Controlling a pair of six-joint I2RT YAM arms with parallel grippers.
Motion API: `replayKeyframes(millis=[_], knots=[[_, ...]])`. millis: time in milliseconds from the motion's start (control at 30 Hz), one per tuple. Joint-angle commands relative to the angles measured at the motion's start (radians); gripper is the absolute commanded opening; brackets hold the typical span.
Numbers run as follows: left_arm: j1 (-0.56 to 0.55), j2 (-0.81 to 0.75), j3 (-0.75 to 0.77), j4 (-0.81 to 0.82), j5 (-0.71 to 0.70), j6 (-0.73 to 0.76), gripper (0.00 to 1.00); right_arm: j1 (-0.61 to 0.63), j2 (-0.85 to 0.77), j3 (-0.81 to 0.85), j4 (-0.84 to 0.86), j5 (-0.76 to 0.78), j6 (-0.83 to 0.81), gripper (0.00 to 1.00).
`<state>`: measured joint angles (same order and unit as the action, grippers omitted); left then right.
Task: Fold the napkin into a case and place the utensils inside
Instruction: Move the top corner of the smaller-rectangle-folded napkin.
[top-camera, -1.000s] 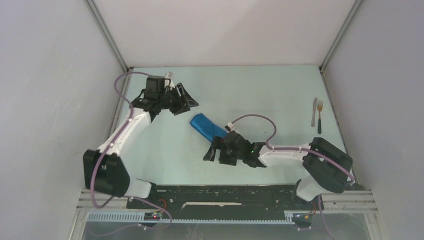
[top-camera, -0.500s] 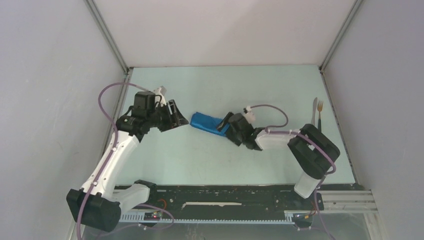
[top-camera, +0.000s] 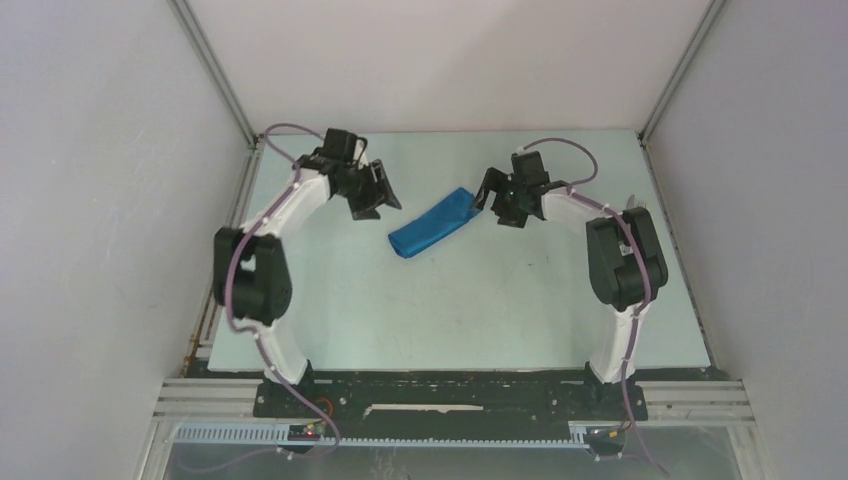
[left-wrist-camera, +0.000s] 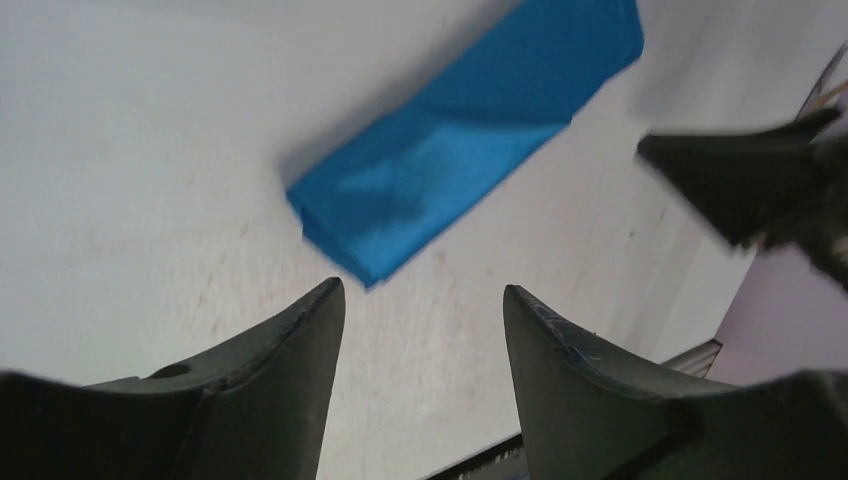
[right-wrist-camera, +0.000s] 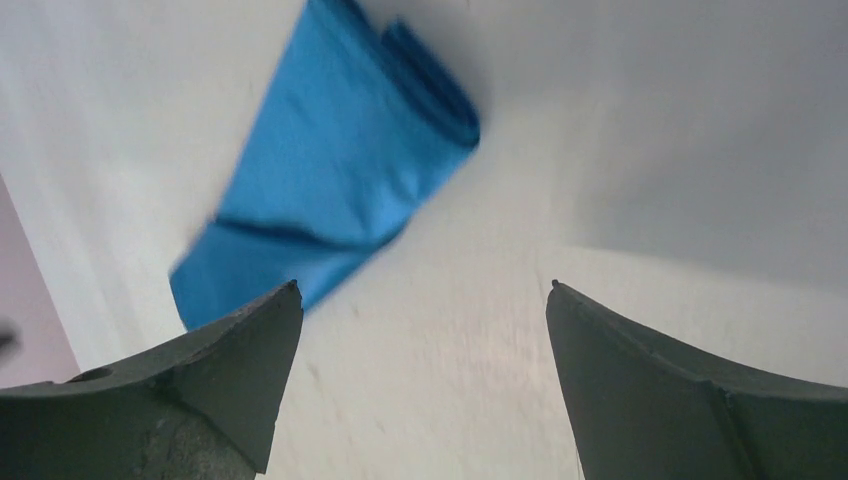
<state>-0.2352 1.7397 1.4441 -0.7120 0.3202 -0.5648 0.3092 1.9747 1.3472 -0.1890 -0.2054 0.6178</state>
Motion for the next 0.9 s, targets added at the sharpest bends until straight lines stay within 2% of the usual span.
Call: replayKeyframes(millis=[0, 67, 133, 233, 333, 433, 600, 700, 767, 867], knots=[[0.005, 0.189, 0.209, 0.025, 0.057, 0.013, 0.65, 0.011, -0.116, -0.068, -0.134, -0.175, -0.195, 1.0], [0.005, 0.286, 0.319, -0.019, 0.045, 0.081, 0.65, 0.002, -0.151, -0.109, -0.122, -0.217, -0.205, 1.0], [0.008, 0.37, 0.417, -0.083, -0.025, 0.148, 0.65, -0.011, -0.192, -0.156, -0.094, -0.266, -0.205, 1.0], [0.024, 0.48, 0.502, -0.124, 0.022, 0.214, 0.65, -0.028, -0.266, -0.209, -0.072, -0.312, -0.212, 1.0], [0.027, 0.534, 0.521, -0.136, 0.093, 0.234, 0.65, -0.053, -0.318, -0.236, -0.079, -0.326, -0.222, 1.0], [0.021, 0.529, 0.444, -0.074, 0.15, 0.199, 0.59, -0.088, -0.37, -0.248, -0.089, -0.338, -0.219, 1.0], [-0.007, 0.52, 0.313, 0.039, 0.277, 0.106, 0.55, -0.144, -0.478, -0.276, -0.102, -0.337, -0.21, 1.0], [-0.039, 0.497, 0.236, 0.094, 0.278, 0.066, 0.52, -0.179, -0.529, -0.286, -0.114, -0.333, -0.207, 1.0], [-0.056, 0.492, 0.161, 0.146, 0.302, -0.004, 0.47, -0.196, -0.555, -0.29, -0.125, -0.33, -0.212, 1.0], [-0.106, 0.441, 0.014, 0.332, 0.341, -0.157, 0.46, -0.224, -0.593, -0.298, -0.14, -0.324, -0.222, 1.0]])
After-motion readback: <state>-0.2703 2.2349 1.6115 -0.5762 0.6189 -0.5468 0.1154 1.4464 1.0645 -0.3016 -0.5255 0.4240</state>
